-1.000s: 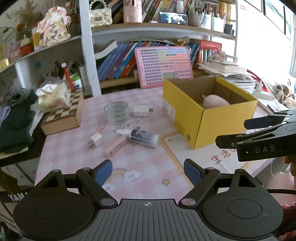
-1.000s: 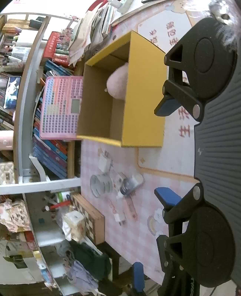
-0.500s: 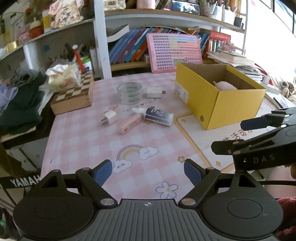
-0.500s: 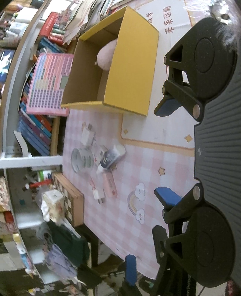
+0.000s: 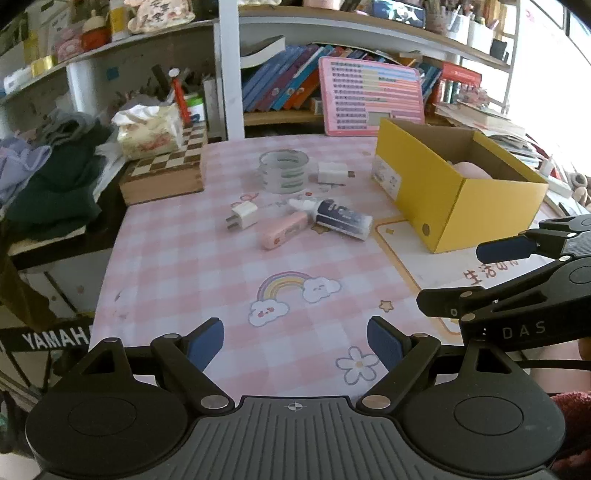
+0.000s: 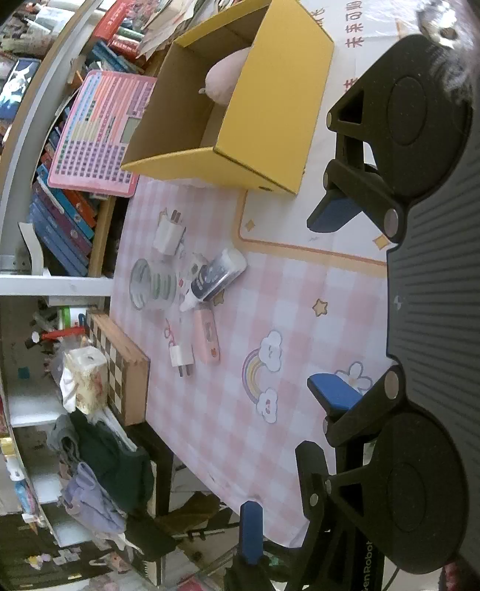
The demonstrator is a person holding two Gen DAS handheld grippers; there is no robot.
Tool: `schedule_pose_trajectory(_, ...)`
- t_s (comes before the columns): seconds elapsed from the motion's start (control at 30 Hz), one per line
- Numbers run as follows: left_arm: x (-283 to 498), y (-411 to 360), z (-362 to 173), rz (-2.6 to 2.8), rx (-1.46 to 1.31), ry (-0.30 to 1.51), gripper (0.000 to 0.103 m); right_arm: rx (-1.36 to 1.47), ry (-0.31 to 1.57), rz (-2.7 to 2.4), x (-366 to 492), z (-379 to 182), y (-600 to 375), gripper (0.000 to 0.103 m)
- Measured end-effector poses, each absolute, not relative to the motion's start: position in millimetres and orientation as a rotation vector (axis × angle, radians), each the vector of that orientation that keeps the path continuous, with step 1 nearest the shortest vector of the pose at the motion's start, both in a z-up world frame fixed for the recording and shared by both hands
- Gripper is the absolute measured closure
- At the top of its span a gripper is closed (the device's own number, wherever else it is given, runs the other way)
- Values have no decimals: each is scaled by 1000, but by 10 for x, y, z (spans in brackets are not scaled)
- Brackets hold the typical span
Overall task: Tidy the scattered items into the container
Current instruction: 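Withdraw both grippers from the box and move toward the spray bottle and pink tube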
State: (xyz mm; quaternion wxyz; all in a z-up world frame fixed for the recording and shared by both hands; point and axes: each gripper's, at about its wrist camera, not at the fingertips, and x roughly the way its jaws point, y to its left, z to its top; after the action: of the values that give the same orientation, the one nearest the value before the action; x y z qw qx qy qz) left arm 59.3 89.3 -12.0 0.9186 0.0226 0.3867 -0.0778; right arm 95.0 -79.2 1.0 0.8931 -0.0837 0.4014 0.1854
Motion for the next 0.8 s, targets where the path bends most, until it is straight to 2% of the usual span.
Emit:
schedule_pose_trajectory(0.27,705,952,-128,-136,28,790,16,-195,829,412,1108,-5,-713,23)
schedule_pose_trajectory(0.5,933,968,-155,-127,9,785,18,-204,830,418,1360,-20,-725,36)
schedule_pose_trajectory(0.7,1184,959,-193,-124,7,783,18,-212,834,432,1656,-9,-732,40)
schedule_pose_trajectory(0.8,1330,945,-210,-132,15,775,26,-226,827,443,1816,4,-715,40)
